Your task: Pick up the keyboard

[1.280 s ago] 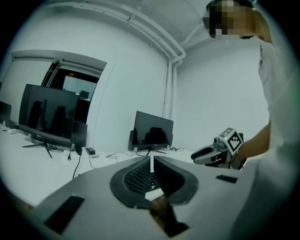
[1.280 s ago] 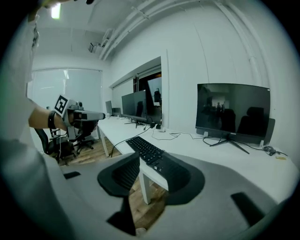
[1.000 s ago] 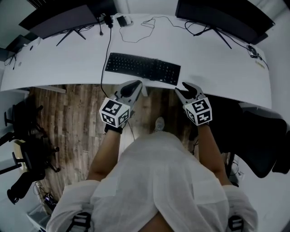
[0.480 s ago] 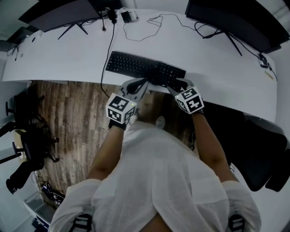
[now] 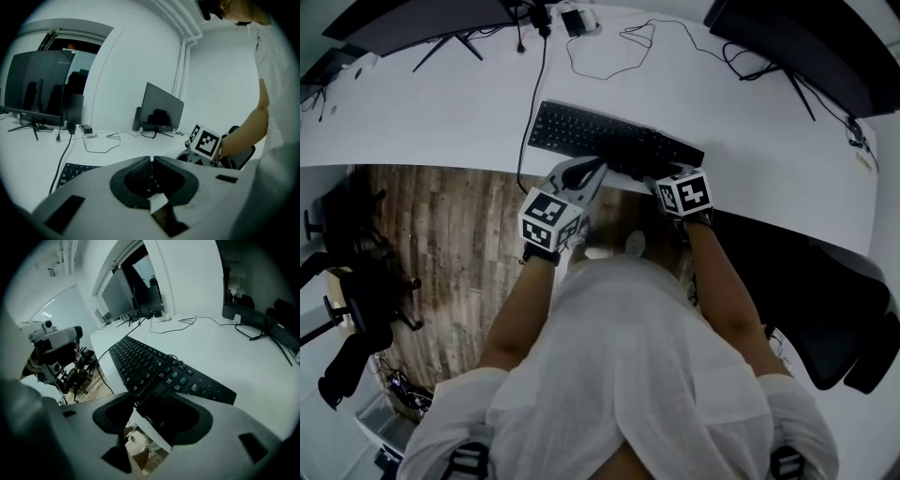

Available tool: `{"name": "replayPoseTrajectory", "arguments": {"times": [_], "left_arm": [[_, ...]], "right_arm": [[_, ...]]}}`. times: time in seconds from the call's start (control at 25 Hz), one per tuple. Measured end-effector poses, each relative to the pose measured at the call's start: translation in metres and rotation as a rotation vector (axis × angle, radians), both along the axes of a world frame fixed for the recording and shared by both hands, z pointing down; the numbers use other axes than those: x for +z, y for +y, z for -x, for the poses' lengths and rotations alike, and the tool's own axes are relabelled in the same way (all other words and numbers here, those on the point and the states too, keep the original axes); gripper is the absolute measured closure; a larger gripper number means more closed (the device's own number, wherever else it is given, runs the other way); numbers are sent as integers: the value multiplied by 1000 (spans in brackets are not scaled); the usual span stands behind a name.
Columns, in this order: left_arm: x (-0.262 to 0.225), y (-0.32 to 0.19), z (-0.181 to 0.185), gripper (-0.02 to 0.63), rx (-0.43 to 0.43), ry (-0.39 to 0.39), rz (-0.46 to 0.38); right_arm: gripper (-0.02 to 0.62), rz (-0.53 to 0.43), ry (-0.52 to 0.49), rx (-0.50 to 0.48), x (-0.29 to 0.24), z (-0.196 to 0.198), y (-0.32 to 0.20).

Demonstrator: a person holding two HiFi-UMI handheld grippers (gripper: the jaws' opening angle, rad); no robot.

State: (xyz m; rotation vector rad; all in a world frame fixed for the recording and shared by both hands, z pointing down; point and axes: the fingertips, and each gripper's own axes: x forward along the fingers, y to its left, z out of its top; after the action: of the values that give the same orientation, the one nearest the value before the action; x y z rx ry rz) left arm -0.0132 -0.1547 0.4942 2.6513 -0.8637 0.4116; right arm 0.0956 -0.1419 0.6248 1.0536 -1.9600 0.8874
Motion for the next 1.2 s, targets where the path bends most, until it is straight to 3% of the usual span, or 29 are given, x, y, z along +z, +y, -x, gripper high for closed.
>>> {"name": "replayPoseTrajectory", "arguments": {"times": [0.24,0.52,0.64,0.68,0.72,0.76,0.96,1.2], "left_arm": [[4,-26,13,586,68,7,17],[6,-44,26,586,132,3,21],[8,-46,31,586,150,-2,27],[10,-47,32,586,154,-6,32],[11,-46,33,586,158,-9,36],[11,-46,32,586,163,-11,39],[14,-32,24,586,188,-14,49],[23,-8,11,586,200,-30,76]], "right_arm": [[354,46,19,156,2,16,-23],[422,55,91,258,9,28,-37],[437,62,138,269,11,27,-37],[467,61,147,269,11,28,-38],[539,60,151,270,10,28,-39],[553,62,148,271,9,27,-40],[572,124,48,275,8,29,-32],[569,188,2,195,9,35,-10]]}}
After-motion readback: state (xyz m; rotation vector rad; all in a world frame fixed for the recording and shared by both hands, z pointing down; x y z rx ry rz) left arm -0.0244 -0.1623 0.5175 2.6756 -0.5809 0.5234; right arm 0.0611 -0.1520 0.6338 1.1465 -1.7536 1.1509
